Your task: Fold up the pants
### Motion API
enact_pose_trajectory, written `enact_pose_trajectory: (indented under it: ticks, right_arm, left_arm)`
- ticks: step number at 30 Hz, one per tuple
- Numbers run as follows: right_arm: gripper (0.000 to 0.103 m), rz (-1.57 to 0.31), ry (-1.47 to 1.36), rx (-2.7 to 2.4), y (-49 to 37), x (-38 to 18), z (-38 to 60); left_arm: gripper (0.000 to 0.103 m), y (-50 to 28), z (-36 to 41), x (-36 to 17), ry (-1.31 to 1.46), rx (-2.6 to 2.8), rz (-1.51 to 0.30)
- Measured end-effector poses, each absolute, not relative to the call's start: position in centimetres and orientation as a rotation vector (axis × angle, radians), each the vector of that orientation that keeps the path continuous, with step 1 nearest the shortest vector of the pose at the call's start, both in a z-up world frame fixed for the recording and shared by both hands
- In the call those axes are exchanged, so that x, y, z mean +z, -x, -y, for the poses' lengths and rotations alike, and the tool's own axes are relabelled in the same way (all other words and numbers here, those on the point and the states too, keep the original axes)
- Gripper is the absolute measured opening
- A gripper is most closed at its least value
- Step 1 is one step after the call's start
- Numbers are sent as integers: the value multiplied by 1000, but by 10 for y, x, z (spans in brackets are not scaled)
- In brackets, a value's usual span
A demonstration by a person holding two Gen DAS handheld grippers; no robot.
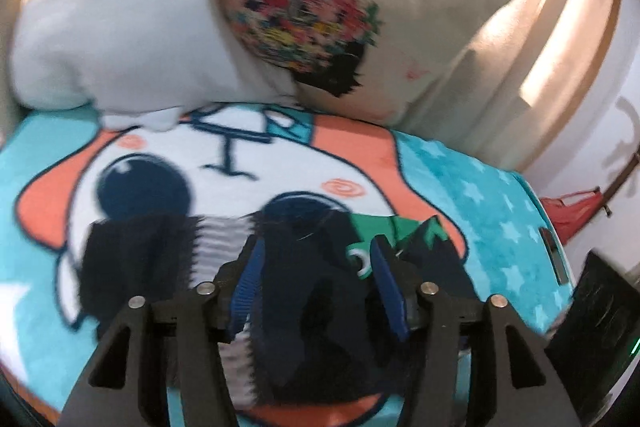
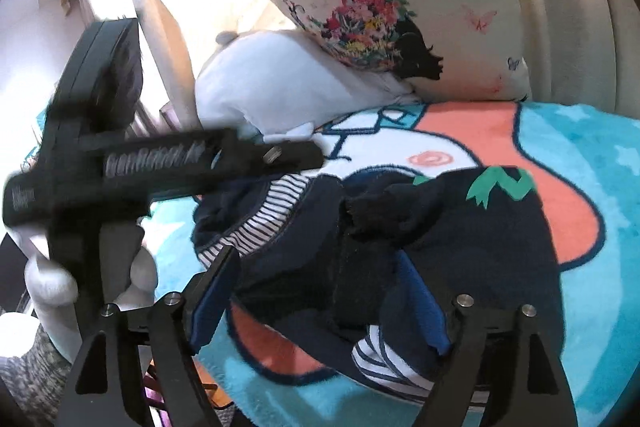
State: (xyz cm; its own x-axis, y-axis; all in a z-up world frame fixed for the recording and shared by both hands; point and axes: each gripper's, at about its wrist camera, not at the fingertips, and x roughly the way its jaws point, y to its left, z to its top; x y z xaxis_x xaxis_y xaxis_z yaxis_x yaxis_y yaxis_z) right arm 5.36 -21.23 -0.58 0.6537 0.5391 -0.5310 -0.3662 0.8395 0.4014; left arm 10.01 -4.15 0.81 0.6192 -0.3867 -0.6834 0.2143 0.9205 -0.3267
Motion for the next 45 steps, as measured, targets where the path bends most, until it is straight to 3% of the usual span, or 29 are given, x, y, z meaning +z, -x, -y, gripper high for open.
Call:
enact_pose_trajectory:
  ticks: [3, 5, 6, 8, 15, 22, 28, 32, 35, 39, 43, 45]
  right_arm:
    - [83, -632, -345, 522, -49, 12, 232]
    - [70, -628, -392, 483, -55, 20, 244]
    - [57, -641, -411, 472, -60, 21, 246]
    - [48, -696, -461, 464, -77, 15, 247]
    - [48, -878, -424, 395, -119, -33, 220]
    - [52, -742, -379, 350, -68, 0, 234]
    - [52, -813, -335, 261, -51, -36, 234]
    - [52, -766, -311, 249, -36, -24, 232]
    - [58, -744, -291, 235, -27, -20, 230]
    - [59, -818, -270, 209, -31, -35, 227]
    - [59, -741, -254, 215, -25, -11, 224]
    - [65, -716, -232, 214, -30, -1, 220]
  left_arm:
    - [55, -86, 22, 8, 253, -296, -818]
    - [55, -77, 13, 8, 262, -246, -801]
    - [55, -73, 10, 8, 262, -232, -795]
    - [55, -67, 7, 7, 255, -209, -785]
    - [55, -48, 9, -3, 182, -154, -786]
    - [59, -28, 11, 2, 125, -127, -737]
    - [61, -13, 16, 6, 89, -118, -717]
    - [63, -3, 17, 7, 70, -106, -706]
    - [63, 2, 16, 9, 74, -104, -701]
    - [65, 9, 14, 12, 73, -103, -688]
    - [68, 11, 11, 12, 67, -88, -678]
    - [68, 10, 8, 11, 73, -88, -682]
